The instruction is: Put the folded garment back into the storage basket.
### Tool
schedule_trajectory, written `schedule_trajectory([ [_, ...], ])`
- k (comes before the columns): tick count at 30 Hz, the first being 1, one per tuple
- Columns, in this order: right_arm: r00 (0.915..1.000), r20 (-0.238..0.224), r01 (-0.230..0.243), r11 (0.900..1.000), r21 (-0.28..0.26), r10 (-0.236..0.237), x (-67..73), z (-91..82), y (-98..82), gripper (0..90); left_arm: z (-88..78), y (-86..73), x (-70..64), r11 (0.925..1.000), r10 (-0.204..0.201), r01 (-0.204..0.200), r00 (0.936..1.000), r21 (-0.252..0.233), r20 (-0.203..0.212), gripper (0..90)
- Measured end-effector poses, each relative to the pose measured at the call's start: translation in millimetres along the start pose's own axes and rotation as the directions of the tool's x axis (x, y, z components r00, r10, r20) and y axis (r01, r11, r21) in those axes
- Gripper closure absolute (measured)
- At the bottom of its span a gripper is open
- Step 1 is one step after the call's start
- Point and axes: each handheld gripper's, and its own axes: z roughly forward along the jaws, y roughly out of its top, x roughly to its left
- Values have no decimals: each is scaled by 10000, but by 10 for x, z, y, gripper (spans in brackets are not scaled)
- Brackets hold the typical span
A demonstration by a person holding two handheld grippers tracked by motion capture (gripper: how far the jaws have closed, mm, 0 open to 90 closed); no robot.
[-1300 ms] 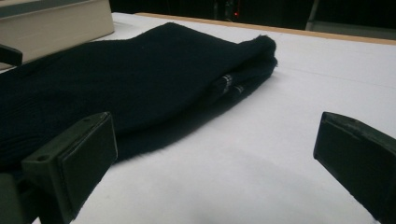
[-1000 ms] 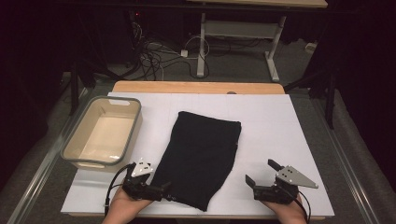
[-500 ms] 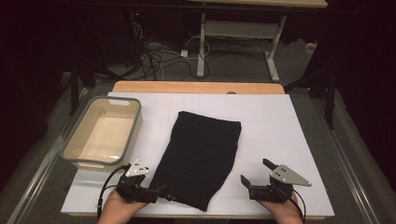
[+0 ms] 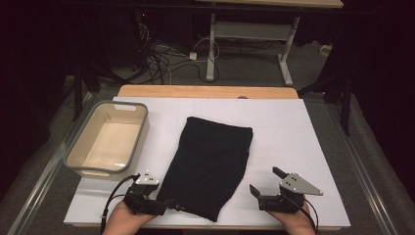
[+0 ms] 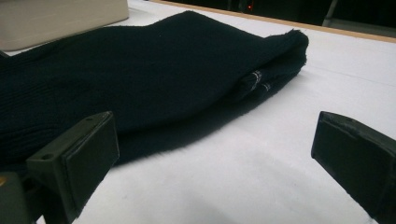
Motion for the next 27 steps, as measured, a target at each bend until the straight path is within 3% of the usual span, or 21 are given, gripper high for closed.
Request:
schedule_trajectory([
  [8, 10000, 17, -80, 9999, 131, 80, -5, 57, -18, 17, -1, -8, 20, 9999, 79, -70, 9969, -128, 779, 392],
  [19, 9999, 8, -121, 9997, 234, 121, 30, 63, -35, 19, 9, -40, 31, 9990, 123, -63, 9907, -446, 1352, 576],
  [23, 9999, 3, -106, 9997, 238, 106, 31, 60, -40, 19, -2, -44, 0, 9968, 460, -381, 9925, -709, 1132, 650],
  [27, 9999, -14, -167, 9997, 179, 167, 38, 55, -36, 19, -65, -31, -37, 9926, 952, -926, 9950, -784, 294, 685],
])
